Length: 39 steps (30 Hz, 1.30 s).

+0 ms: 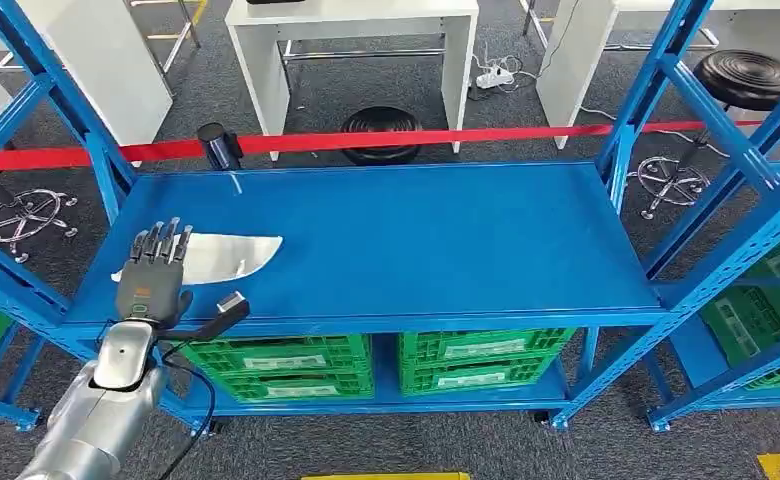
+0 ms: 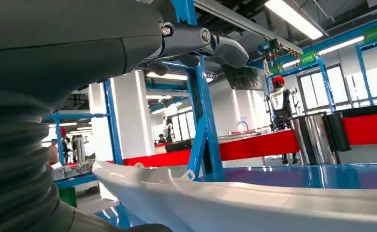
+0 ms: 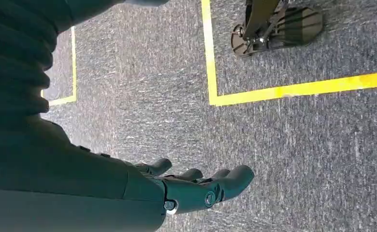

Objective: Take the parts from the cabinet and place them on the table.

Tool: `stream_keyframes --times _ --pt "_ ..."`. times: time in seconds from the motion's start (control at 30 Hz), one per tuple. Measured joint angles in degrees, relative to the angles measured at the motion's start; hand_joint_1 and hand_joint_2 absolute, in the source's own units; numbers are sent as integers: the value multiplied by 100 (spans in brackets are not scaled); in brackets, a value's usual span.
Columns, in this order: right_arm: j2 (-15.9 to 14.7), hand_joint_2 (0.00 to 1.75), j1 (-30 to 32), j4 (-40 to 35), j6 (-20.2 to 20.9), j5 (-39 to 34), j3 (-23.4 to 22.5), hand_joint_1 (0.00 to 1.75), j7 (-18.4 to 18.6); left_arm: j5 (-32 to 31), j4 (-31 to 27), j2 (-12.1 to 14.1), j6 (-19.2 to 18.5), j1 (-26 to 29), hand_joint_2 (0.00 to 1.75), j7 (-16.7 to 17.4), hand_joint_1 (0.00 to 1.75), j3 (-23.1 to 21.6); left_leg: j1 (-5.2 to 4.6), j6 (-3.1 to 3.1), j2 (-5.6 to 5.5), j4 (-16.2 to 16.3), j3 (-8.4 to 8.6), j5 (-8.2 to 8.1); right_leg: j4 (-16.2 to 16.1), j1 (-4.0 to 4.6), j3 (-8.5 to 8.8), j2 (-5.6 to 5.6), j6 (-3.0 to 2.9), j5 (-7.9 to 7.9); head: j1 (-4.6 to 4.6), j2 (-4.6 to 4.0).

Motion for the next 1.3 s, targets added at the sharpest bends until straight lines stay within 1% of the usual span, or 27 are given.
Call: stream_keyframes --times 0.27,0.33,0.4,0.43,0.53,0.63,0.77,0.87,1.03,1.1,1.23,1.3 --pt "0 175 -17 0 13 63 0 0 -66 13 729 -37 -4 -541 175 -453 0 2 0 2 1 1 1 2 -1 0 1 0 1 2 0 0" --pt "0 175 -20 0 13 63 0 0 -123 24 978 -96 -61 -679 175 -591 0 2 0 2 -1 1 1 2 -4 0 2 0 1 2 0 0" --pt "0 175 -34 0 13 66 -2 0 -160 61 1255 -160 -220 -839 175 -737 0 4 0 4 -3 1 3 3 -5 0 7 -2 2 2 2 0" --pt "0 175 -44 0 11 66 -4 0 -190 94 1376 -192 -322 -902 175 -825 175 4 0 4 -1 1 3 3 -6 0 7 0 2 2 0 0" --pt "0 175 -48 0 4 89 -11 0 -214 203 1625 -284 -612 -1003 175 -995 175 7 0 4 -1 1 3 3 -8 0 8 1 3 3 0 0" --pt "0 175 -54 0 4 107 -22 0 -221 324 1824 -321 -840 -1115 175 -1166 175 15 0 5 -2 1 6 3 -9 0 13 -1 4 3 0 0" --pt "0 175 -52 0 -7 138 -22 0 -223 520 1957 -328 -885 -1129 175 -1384 175 28 0 5 -2 1 6 3 -10 0 13 0 4 3 2 0" --pt "0 175 -52 0 -18 168 -24 0 -221 677 2020 -334 -798 -1120 175 -1517 175 68 0 5 -2 1 6 3 -10 0 13 0 3 3 2 0" --pt "0 175 -53 0 -20 208 -26 0 -221 1036 2038 -348 -564 -1117 175 -1841 175 197 0 5 -2 1 7 3 -10 0 14 0 4 3 2 0" --pt "0 175 -51 0 -20 243 -26 0 -230 1277 2014 -354 -450 -1102 175 -2069 175 232 0 5 -2 1 6 3 -11 0 14 0 4 3 0 0" --pt "0 175 -53 0 0 323 -28 0 -230 2169 1700 -419 -180 -970 175 -2782 175 402 0 5 -2 1 6 3 -13 0 15 -1 5 3 2 0" --pt "0 175 -54 0 15 345 -31 0 -221 2386 1468 -465 -129 -872 175 -2906 175 424 0 5 -2 1 6 3 -14 0 14 0 6 4 2 0"
